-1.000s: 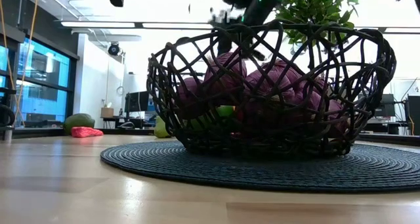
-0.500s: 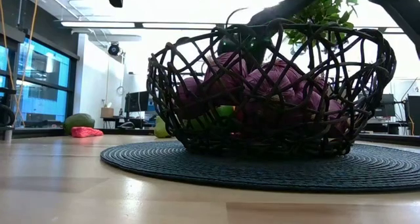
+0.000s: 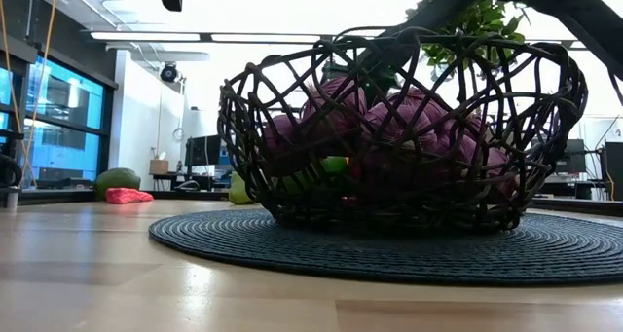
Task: Build produce basket
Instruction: Put the red grapes into the basket
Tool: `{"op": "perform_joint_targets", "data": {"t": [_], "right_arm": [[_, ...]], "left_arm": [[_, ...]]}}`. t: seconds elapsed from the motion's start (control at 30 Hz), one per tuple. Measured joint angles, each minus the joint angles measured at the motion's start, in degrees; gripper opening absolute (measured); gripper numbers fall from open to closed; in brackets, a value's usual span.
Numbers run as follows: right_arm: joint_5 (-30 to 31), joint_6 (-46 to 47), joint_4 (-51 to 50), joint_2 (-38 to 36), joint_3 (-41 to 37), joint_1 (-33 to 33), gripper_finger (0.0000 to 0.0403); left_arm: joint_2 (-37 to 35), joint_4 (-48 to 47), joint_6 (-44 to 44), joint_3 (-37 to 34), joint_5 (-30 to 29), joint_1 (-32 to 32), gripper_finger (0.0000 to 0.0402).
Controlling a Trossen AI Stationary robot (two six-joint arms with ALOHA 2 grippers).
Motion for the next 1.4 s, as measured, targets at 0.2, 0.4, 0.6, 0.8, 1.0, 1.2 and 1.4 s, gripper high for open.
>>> {"op": "perform_joint_targets", "data": {"t": [0.2,0.4,0.6,0.8,1.0,1.2,1.4], "right_arm": [[-0.82,0.79,-0.11,0.30,0.00,-0.28,0.0172],[-2.15,1.06,0.82,1.67,0.00,-0.28,0.0138],[-2.79,1.19,3.02,1.70,0.00,-0.48,0.0135],[-3.42,1.17,2.60,2.08,0.00,-0.63,0.0133],[-3.44,1.05,2.67,2.08,0.00,-0.63,0.0103],[-3.46,0.56,2.58,2.08,0.00,-0.63,0.0057],[-3.90,-1.51,2.51,2.08,0.00,-0.63,0.0029]], "left_arm": [[0.00,0.02,0.00,-0.02,-0.26,0.00,0.0000],[0.00,0.02,0.00,-0.02,-0.28,0.00,0.0000],[0.00,0.02,-0.46,-0.02,-0.41,0.00,0.0000],[0.00,0.02,-0.46,-0.02,-0.43,0.00,0.0000],[0.00,0.02,-0.46,-0.02,-0.44,0.00,0.0000],[0.00,0.02,-0.46,-0.02,-0.56,0.00,0.0000],[0.00,0.02,-0.46,-0.02,-1.33,0.00,0.0000]]}}
